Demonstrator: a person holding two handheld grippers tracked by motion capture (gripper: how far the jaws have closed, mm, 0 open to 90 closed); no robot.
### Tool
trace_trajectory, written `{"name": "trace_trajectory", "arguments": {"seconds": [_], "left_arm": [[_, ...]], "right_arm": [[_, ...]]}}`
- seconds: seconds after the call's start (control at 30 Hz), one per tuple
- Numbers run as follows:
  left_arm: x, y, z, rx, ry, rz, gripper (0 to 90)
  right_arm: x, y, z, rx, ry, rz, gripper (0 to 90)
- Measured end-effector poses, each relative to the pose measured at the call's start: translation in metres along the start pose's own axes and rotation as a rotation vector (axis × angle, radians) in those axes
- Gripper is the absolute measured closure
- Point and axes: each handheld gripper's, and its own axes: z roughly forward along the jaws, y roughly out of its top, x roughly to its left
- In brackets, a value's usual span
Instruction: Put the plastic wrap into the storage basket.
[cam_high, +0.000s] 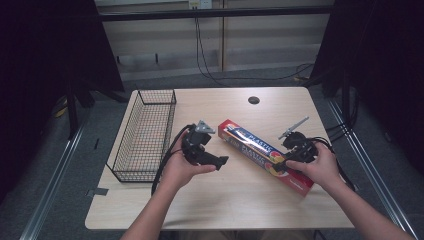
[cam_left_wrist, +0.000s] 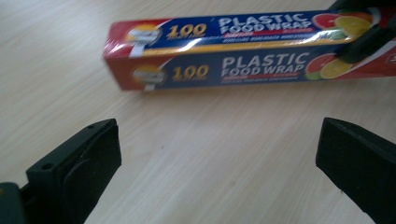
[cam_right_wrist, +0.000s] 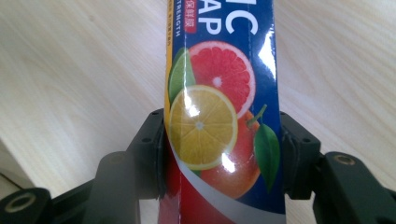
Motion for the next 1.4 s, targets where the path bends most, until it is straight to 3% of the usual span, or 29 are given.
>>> {"name": "trace_trajectory", "arguments": {"seconds": [0.03, 0.1, 0.23, 0.33, 0.47, 0.57, 0.67, 0.73, 0.87, 0.9, 0.93, 1.0, 1.03, 1.13, 1.23, 1.27, 1.3, 1.33, 1.4], "left_arm": [[0.0, 0.005, 0.001, -0.001, -0.006, 0.018, 0.5], [0.0, 0.019, 0.002, 0.027, -0.037, 0.093, 1.4], [0.0, 0.039, 0.007, 0.047, -0.077, 0.15, 3.1], [-0.002, 0.05, 0.013, 0.069, -0.083, 0.226, 4.2], [-0.003, 0.063, 0.024, 0.133, -0.117, 0.333, 4.8], [-0.004, 0.066, 0.034, 0.161, -0.162, 0.371, 5.1], [-0.006, 0.068, 0.049, 0.235, -0.198, 0.449, 6.3], [-0.009, 0.068, 0.06, 0.277, -0.246, 0.505, 6.8], [-0.015, 0.068, 0.074, 0.371, -0.268, 0.586, 11.6], [-0.015, 0.068, 0.077, 0.377, -0.266, 0.574, 15.5], [-0.015, 0.069, 0.078, 0.39, -0.287, 0.599, 17.3], [-0.015, 0.068, 0.079, 0.367, -0.305, 0.596, 24.8], [-0.014, 0.069, 0.078, 0.38, -0.322, 0.631, 26.7], [-0.016, 0.068, 0.076, 0.389, -0.324, 0.639, 32.7], [-0.024, 0.068, 0.071, 0.421, -0.333, 0.604, 37.8], [-0.024, 0.068, 0.071, 0.421, -0.333, 0.604, 38.5], [-0.026, 0.071, 0.066, 0.457, -0.329, 0.62, 39.0], [-0.029, 0.07, 0.064, 0.451, -0.321, 0.577, 39.2], [-0.033, 0.071, 0.06, 0.466, -0.312, 0.557, 40.0]], "right_arm": [[0.001, 0.001, -0.003, -0.005, 0.01, -0.013, 44.9], [0.004, 0.002, -0.008, -0.016, 0.011, -0.04, 44.9], [0.01, 0.007, -0.018, -0.045, 0.024, -0.101, 45.0], [0.013, 0.009, -0.022, -0.044, 0.035, -0.132, 45.0], [0.015, 0.012, -0.025, -0.053, 0.046, -0.174, 45.0], [0.018, 0.013, -0.025, -0.055, 0.051, -0.213, 45.1], [0.021, 0.016, -0.027, -0.052, 0.069, -0.243, 45.2], [0.024, 0.018, -0.029, -0.057, 0.069, -0.27, 45.3], [0.026, 0.022, -0.035, -0.081, 0.085, -0.305, 45.4], [0.026, 0.023, -0.036, -0.08, 0.087, -0.314, 45.4], [0.026, 0.023, -0.037, -0.084, 0.095, -0.316, 45.4], [0.027, 0.024, -0.039, -0.096, 0.094, -0.338, 45.4], [0.028, 0.024, -0.04, -0.091, 0.093, -0.347, 45.5], [0.03, 0.024, -0.04, -0.089, 0.075, -0.411, 45.5], [0.032, 0.025, -0.042, -0.089, 0.078, -0.477, 45.4], [0.032, 0.026, -0.043, -0.089, 0.089, -0.498, 45.3], [0.031, 0.027, -0.044, -0.092, 0.099, -0.506, 45.3], [0.031, 0.027, -0.045, -0.095, 0.111, -0.516, 45.0], [0.026, 0.029, -0.046, -0.1, 0.153, -0.544, 44.4]]}}
